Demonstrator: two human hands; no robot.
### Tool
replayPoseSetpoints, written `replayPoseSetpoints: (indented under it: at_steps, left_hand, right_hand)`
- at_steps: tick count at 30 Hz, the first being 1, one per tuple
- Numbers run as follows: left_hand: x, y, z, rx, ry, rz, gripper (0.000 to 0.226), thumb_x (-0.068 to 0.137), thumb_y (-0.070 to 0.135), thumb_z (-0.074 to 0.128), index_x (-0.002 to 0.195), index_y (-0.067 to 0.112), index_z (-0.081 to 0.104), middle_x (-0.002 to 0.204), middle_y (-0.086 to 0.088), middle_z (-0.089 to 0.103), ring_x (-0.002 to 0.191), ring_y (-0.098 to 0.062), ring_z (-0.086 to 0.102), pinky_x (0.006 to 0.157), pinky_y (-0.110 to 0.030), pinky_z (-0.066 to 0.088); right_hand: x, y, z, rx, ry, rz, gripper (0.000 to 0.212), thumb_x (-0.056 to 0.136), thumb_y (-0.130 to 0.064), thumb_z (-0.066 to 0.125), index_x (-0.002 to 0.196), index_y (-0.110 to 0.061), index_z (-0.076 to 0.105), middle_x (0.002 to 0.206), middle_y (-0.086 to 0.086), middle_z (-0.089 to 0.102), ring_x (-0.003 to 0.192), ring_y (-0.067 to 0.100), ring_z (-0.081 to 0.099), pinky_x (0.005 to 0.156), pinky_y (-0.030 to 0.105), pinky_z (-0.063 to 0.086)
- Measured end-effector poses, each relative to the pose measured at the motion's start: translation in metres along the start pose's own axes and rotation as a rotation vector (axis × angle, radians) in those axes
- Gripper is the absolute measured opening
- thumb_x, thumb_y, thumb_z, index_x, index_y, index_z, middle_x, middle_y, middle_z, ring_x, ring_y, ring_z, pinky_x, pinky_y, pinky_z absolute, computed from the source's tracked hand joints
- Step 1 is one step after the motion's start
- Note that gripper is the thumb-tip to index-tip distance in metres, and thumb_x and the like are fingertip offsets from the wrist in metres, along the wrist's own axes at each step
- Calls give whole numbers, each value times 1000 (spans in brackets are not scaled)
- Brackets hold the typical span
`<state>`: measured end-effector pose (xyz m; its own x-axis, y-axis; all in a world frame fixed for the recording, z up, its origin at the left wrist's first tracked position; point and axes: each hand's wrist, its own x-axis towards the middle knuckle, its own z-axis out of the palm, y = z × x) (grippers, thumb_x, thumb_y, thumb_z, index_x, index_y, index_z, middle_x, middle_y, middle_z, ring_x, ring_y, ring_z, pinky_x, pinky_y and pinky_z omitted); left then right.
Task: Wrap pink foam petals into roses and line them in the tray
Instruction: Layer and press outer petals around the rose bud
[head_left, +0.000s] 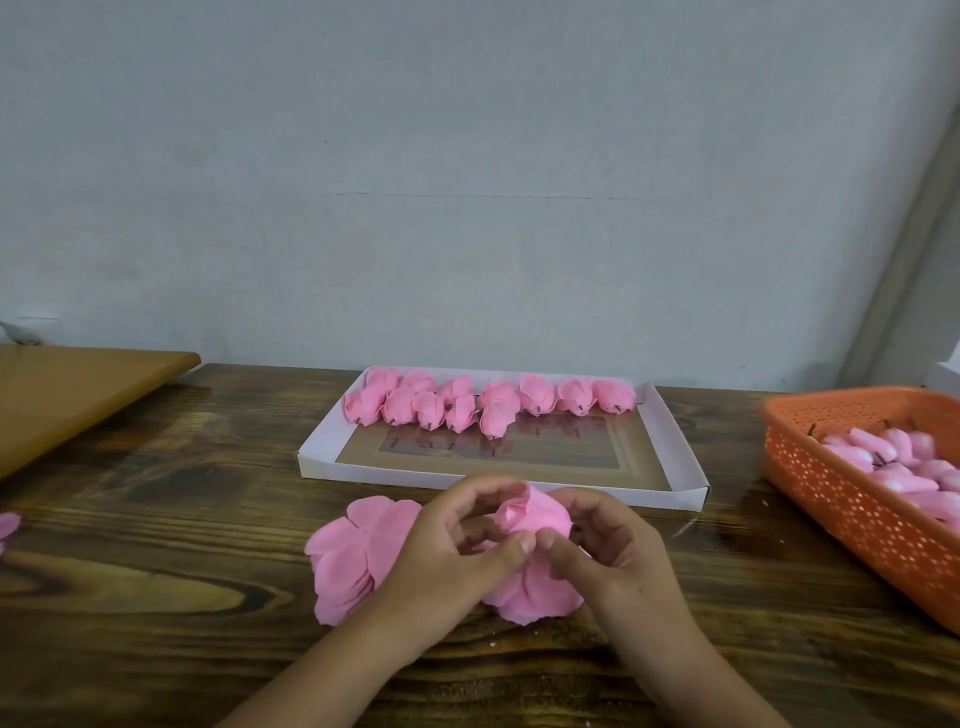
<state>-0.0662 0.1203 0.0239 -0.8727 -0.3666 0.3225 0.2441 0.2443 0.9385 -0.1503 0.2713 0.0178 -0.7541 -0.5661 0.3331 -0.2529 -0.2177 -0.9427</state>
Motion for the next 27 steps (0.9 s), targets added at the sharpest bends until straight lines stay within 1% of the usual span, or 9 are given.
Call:
replayPoseSetpoints:
  at_steps: [5,8,10,17,20,22,24,25,27]
  left_hand:
    - [0,-1,0,-1,48,24,38,83,-2,78,99,33,75,105,15,75,92,-5,73,82,-23,59]
    - [0,-1,0,7,63,26,32,82,-2,78,102,22,70,105,14,76,91,-6,73,80,-21,59]
    - [0,-1,0,26,59,24,32,83,-2,78,102,23,70,104,15,75,92,-5,73,78,-20,58]
    - [1,-2,-1,58,43,-11,25,84,4,79,101,22,74,97,8,78,89,-10,74,73,-21,57]
    - [1,-1,-1,54,22,-16,24,83,4,79,102,18,75,97,6,78,89,-10,74,72,-20,55]
    - [0,0,-2,53,-1,-16,23,84,2,78,101,18,75,97,6,78,88,-10,74,72,-20,54]
    - [-1,2,-3,58,-39,-13,25,85,0,77,98,21,75,97,8,77,88,-8,73,73,-19,54]
    - [-2,3,-3,64,-64,-16,27,85,0,77,96,25,75,96,10,77,88,-7,73,73,-19,54]
    - [-3,4,-4,96,-112,-37,31,85,4,77,92,35,75,95,12,76,87,-7,73,73,-20,56]
  right_hand:
    - [1,1,1,12,17,-4,28,77,-18,74,104,-11,71,96,8,76,87,30,71,72,32,57]
    - [1,1,1,7,3,-8,29,77,-18,74,105,-10,70,97,8,76,88,32,70,74,36,58]
    - [1,0,1,-4,-10,2,30,77,-22,78,105,-13,71,98,7,76,88,32,70,75,40,57]
    - [0,-6,2,94,-27,25,13,87,-29,72,99,-32,75,93,-1,76,73,7,66,60,23,53]
    - [2,-7,0,70,-15,60,16,85,-33,73,100,-38,75,95,-4,76,74,5,68,58,17,50]
    - [3,-8,-4,25,-67,95,27,83,-38,69,109,-47,70,107,-11,74,78,2,69,59,15,50]
    - [4,-10,-12,-22,-171,124,41,85,-42,67,122,-57,59,121,-23,66,88,0,69,66,16,53]
    - [4,-11,-16,-50,-223,143,45,88,-43,66,128,-59,53,128,-26,61,99,3,69,75,22,56]
    - [4,-12,-23,-70,-293,194,45,91,-42,62,134,-54,51,137,-18,58,118,15,64,95,43,55]
